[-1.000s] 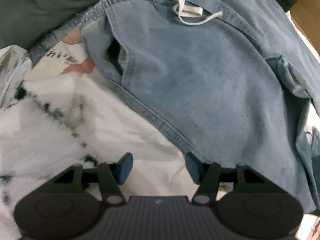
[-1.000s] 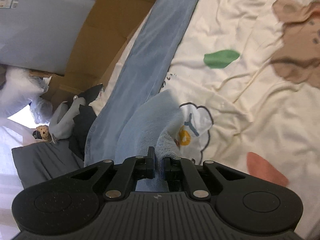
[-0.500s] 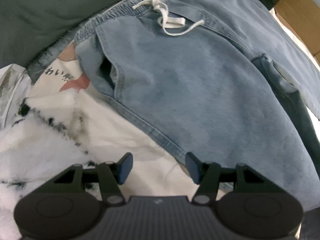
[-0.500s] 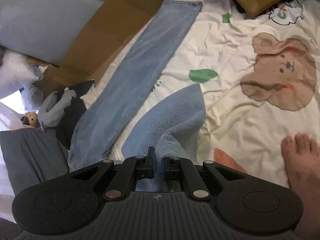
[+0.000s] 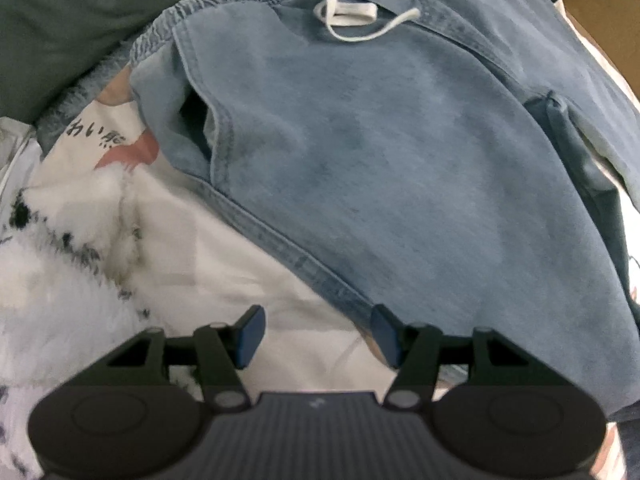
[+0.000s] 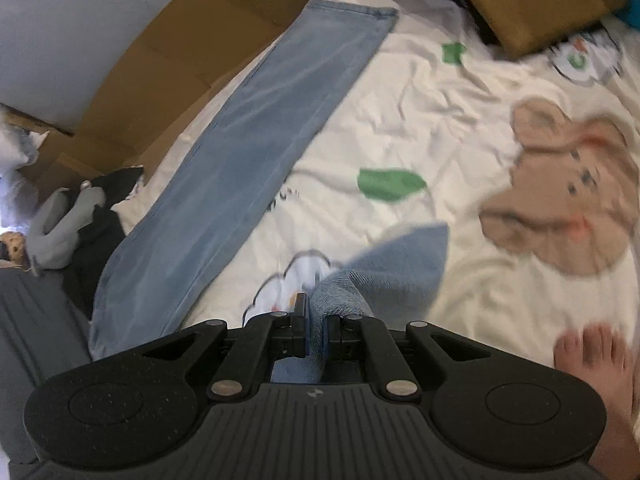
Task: Fold clothes
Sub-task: 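Grasp the jeans leg hem with the right gripper and lift it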
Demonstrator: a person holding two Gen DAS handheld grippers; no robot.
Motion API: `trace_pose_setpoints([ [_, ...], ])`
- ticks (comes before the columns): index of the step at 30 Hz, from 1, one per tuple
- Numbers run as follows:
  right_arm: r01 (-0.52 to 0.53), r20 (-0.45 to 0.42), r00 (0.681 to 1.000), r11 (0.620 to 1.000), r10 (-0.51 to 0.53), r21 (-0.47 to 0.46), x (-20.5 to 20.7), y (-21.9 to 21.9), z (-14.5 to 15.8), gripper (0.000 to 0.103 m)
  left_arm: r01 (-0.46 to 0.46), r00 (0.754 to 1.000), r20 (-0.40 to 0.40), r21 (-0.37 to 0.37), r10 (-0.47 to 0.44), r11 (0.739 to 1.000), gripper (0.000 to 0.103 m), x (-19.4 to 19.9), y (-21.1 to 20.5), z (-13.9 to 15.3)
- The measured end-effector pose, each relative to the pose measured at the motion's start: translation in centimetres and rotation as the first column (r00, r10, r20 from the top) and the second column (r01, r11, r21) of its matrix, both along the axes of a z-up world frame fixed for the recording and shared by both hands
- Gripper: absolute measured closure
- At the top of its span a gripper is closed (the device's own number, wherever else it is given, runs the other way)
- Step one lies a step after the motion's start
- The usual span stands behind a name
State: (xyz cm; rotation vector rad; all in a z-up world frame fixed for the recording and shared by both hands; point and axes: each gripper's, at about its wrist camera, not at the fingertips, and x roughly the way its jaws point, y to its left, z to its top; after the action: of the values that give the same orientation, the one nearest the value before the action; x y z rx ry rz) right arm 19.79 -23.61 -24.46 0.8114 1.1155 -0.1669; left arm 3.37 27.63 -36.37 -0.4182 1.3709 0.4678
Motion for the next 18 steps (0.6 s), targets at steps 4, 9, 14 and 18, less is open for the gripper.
trace_pose_setpoints([
  [4,-0.054,-0.032,0.998,0.998,0.053,-0.023,4.7,-0.1,-0.9,0.096,-0.002,1.000,0.004,-0.001,0.002,1.000,0.037,-0.1,0.2,-0.7],
  [9,-0.163,-0.038,0.986,0.985,0.161,-0.051,8.9,0.2,-1.6,0.092,-0.013,1.000,0.012,-0.008,0.013,1.000,0.035,-0.1,0.3,-0.9],
  [14,-0.225,-0.009,0.974,0.974,0.226,0.026,11.5,-0.6,-2.8,0.065,0.005,1.000,0.025,-0.005,-0.005,1.000,0.035,0.2,0.3,-0.8],
  [18,-0.200,-0.059,0.977,0.978,0.204,0.057,13.1,-1.9,-3.7,0.064,-0.001,0.999,0.034,-0.012,0.001,1.000,0.035,0.2,0.3,-0.8],
])
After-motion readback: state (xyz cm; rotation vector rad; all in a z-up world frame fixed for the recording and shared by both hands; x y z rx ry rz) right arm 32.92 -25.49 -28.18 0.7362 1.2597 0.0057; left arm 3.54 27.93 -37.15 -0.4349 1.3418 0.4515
